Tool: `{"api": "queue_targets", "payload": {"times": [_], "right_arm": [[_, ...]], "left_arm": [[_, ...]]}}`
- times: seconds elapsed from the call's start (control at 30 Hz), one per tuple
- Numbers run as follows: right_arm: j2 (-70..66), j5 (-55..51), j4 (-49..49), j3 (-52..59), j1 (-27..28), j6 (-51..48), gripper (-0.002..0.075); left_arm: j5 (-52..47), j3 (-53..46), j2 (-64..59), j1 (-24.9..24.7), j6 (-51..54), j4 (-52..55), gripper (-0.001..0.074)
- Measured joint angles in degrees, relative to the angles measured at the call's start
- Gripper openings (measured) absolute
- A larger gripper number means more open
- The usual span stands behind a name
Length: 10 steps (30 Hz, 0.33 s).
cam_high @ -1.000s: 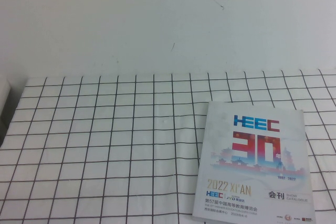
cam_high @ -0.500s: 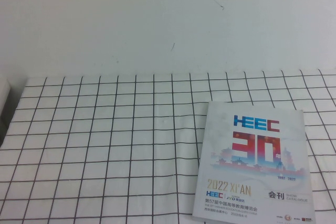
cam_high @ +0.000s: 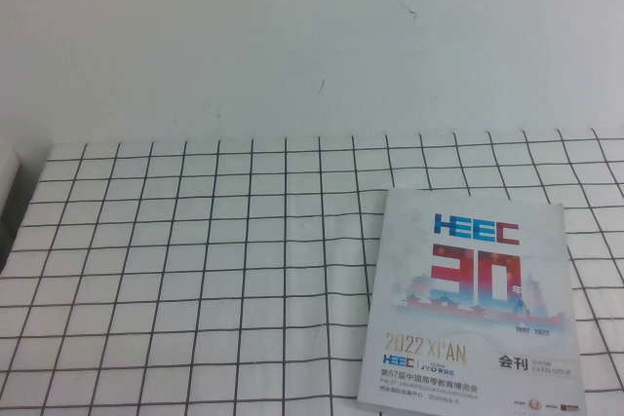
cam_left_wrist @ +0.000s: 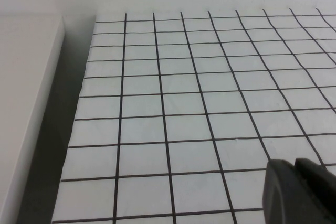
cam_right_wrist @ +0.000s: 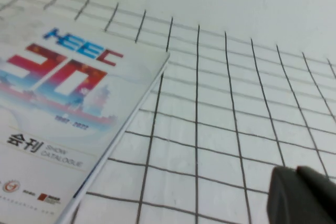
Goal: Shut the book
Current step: 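Close the open booklet and leave it lying on the table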
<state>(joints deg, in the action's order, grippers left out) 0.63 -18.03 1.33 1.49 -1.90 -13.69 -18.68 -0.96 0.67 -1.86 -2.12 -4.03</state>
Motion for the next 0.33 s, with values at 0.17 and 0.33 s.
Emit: {"api": "queue_targets", "payload": {"times": [0.17,0.33], "right_arm": [[0.0,-0.9,0.2,-0.1,0.3,2.0,-0.0003],[0.0,-1.1,0.2,-0.1,0.3,5.4,-0.0003]], "left_arm": [[0.0,0.0,0.0,0.0,0.0,0.0,-0.0002],[0.0,0.0,0.0,0.0,0.0,0.0,-0.0002]]}}
